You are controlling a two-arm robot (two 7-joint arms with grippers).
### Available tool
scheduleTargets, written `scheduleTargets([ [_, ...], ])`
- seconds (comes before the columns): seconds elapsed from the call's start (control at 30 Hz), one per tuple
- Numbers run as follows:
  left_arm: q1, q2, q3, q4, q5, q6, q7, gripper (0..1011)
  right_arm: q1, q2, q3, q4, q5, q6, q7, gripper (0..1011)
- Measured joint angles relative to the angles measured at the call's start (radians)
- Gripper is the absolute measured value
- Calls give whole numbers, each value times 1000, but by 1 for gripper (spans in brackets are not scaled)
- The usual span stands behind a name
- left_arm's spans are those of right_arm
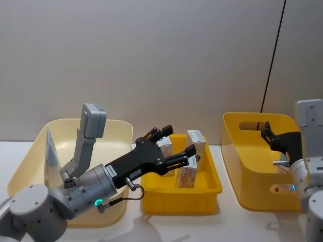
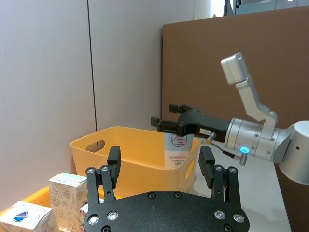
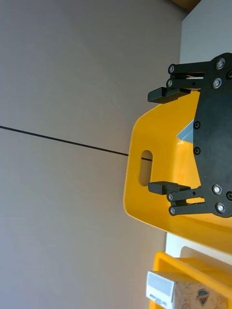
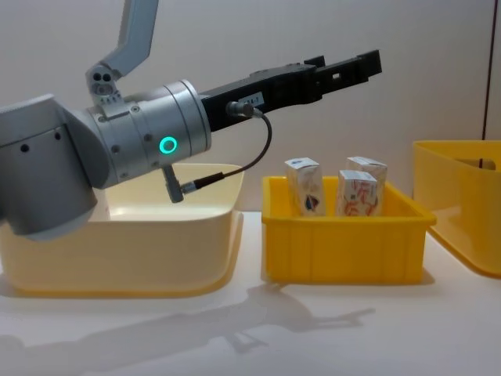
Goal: Bimanual collaborative sorting of washing and personal care products
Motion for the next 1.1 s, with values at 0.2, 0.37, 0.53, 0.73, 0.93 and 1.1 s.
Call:
scheduleTargets([
  [0.2, 0, 0, 0, 0, 0, 0, 0, 1003, -22, 2, 15, -53, 23, -8, 28, 1001],
  [0.37, 0, 0, 0, 0, 0, 0, 0, 1003, -53, 9, 32, -110, 59, -13, 75, 1001],
  [0.53, 1, 0, 0, 0, 0, 0, 0, 1003, -79, 17, 48, -159, 95, -15, 123, 1001],
  [0.73, 14, 6, 0, -16, 13, 2, 25, 1003, -91, 21, 54, -178, 111, -15, 143, 1001],
  [0.93, 44, 21, -2, -50, 44, 10, 80, 1003, -112, 34, 39, -185, 131, -28, 146, 1001],
  [1.1, 80, 40, -5, -92, 83, 20, 150, 1004, -147, 54, 15, -198, 162, -49, 152, 1001],
])
